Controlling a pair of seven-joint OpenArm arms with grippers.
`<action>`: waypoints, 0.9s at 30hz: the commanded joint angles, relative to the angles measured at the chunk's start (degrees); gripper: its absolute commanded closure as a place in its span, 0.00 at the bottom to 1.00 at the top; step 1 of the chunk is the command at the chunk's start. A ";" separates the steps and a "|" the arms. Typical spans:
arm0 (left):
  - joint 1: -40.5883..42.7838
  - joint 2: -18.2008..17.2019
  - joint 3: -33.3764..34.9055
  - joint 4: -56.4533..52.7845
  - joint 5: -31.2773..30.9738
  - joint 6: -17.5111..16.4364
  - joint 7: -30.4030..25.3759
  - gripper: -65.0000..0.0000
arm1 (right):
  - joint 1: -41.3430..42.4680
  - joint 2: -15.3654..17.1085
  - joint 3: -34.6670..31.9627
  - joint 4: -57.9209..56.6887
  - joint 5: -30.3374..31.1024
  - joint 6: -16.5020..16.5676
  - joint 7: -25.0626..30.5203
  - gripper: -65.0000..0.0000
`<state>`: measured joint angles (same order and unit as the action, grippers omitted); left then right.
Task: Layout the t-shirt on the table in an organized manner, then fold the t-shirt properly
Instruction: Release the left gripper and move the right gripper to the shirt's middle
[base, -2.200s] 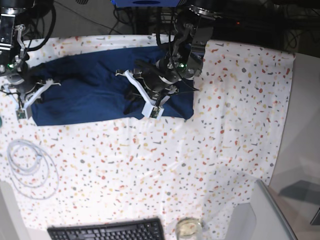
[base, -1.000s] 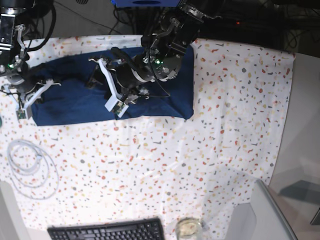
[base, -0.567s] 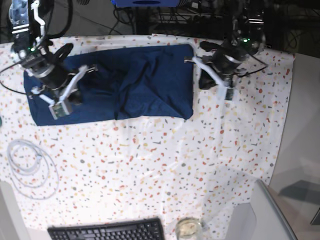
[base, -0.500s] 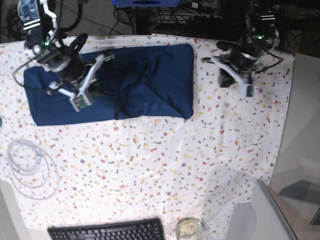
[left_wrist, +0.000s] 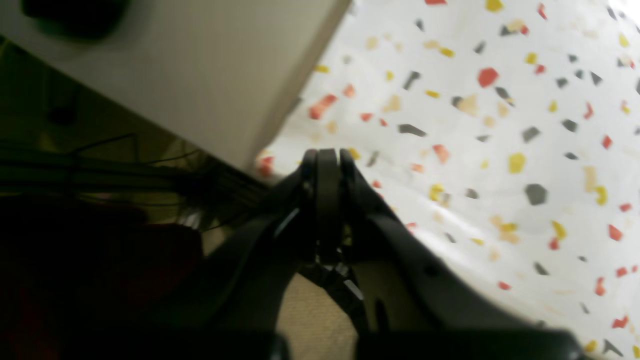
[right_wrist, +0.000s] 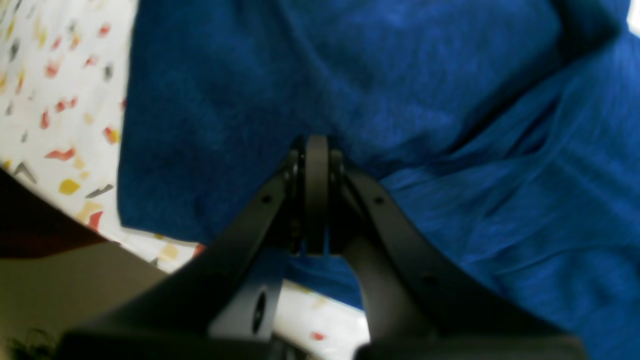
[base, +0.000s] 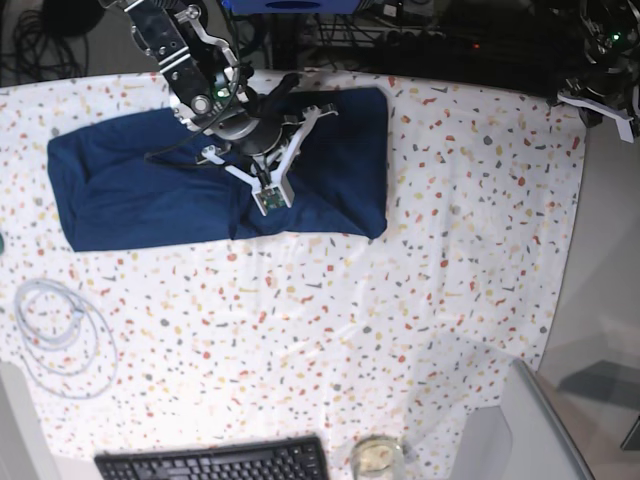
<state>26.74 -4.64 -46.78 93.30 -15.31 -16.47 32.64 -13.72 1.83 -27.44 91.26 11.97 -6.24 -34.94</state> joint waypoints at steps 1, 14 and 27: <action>0.20 -0.76 -0.29 0.64 -0.56 -0.01 -1.13 1.00 | 0.31 -0.37 -0.21 0.38 0.03 -1.80 0.87 1.00; -0.68 -0.76 -0.29 -0.42 -0.56 -0.01 -1.13 1.00 | -4.61 6.83 4.01 4.52 0.12 -15.17 0.52 1.00; -1.73 -0.76 -0.64 -1.82 -0.56 -0.01 -1.13 1.00 | -5.67 5.16 -4.78 13.22 0.03 -19.03 0.43 1.00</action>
<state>24.64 -4.82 -46.92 90.37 -15.51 -16.51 32.56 -19.51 6.72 -32.67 103.77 12.97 -24.60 -35.24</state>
